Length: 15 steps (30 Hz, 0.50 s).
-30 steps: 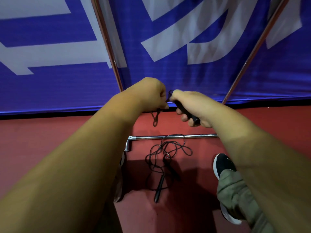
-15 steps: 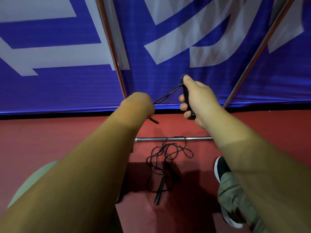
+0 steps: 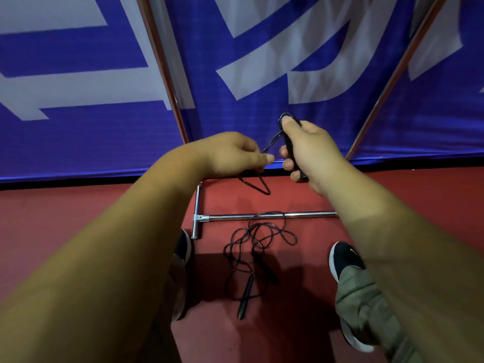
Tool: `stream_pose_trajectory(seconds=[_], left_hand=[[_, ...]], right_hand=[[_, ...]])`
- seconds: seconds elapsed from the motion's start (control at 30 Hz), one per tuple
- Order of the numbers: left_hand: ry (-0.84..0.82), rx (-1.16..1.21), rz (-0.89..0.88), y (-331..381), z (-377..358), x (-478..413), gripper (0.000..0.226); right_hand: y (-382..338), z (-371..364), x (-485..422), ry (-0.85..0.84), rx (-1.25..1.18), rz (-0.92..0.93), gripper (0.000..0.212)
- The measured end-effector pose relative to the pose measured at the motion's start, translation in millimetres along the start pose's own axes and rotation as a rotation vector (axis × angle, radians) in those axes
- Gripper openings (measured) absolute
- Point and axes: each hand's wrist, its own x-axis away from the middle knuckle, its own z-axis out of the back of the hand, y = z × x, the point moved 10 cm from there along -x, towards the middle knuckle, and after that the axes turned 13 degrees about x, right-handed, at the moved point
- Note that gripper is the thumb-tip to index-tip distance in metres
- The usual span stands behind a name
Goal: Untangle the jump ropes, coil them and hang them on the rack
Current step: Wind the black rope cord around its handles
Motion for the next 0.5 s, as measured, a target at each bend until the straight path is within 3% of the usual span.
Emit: stream_pose_trajectory(seconds=[0.2, 0.33, 0.43, 0.5], left_hand=[[-0.076, 0.248, 0.080, -14, -12, 1, 0.022], [0.116, 0.242, 0.061, -15, 3, -3, 0.043], [0.227, 0.513, -0.011, -14, 16, -6, 0.052], [0.274, 0.613, -0.075, -9, 23, -6, 0.045]], right_hand=[[-10, 0, 1, 0.027, 0.103, 0.096, 0.032], [-9, 7, -3, 0.091, 0.110, 0.087, 0.035], [-4, 13, -6, 0.117, 0.094, 0.052, 0.035], [-2, 13, -6, 0.113, 0.083, 0.041, 0.035]])
